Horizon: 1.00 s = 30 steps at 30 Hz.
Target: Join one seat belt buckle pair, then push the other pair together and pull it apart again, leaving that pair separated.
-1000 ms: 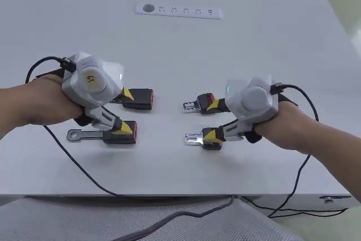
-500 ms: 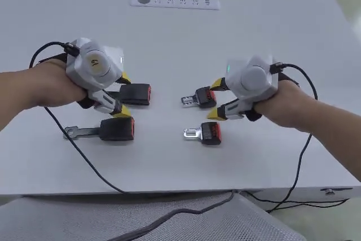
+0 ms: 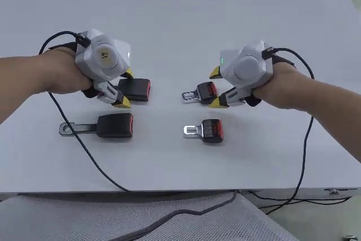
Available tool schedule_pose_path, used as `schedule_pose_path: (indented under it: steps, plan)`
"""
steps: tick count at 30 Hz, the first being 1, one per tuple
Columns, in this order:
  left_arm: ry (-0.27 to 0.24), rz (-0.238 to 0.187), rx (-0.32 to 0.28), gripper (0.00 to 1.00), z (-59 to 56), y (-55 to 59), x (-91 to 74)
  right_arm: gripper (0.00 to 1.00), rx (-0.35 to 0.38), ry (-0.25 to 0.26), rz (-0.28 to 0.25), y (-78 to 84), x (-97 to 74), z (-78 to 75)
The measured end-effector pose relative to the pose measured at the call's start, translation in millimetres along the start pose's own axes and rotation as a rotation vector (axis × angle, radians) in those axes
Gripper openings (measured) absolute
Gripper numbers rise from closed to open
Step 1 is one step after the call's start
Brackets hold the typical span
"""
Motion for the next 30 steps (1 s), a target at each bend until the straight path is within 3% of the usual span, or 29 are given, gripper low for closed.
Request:
schedule_pose_path:
  steps: [15, 23, 30]
  plan:
    - [0.024, 0.023, 0.034, 0.35, 7.0, 5.5, 2.8, 0.34, 0.031, -0.032, 0.010, 8.2, 12.7, -10.9]
    - [0.008, 0.016, 0.002, 0.34, 5.0, 6.7, 2.1, 0.33, 0.091, -0.012, -0.004, 8.3, 13.7, -10.1]
    - [0.005, 0.009, -0.013, 0.33, 4.4, 8.1, 2.3, 0.33, 0.100, -0.008, -0.007, 8.2, 13.7, -9.4]
Point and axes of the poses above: the centre of the closed fingertips' face, and the gripper's own axes: x roughly forward along the fingers, z roughly to its left, y roughly out of its underside, the point moved 9 cm from there along -x, roughly backward along the fingers, and after that the axes turned 3 degrees about y, right-handed, at the moved point
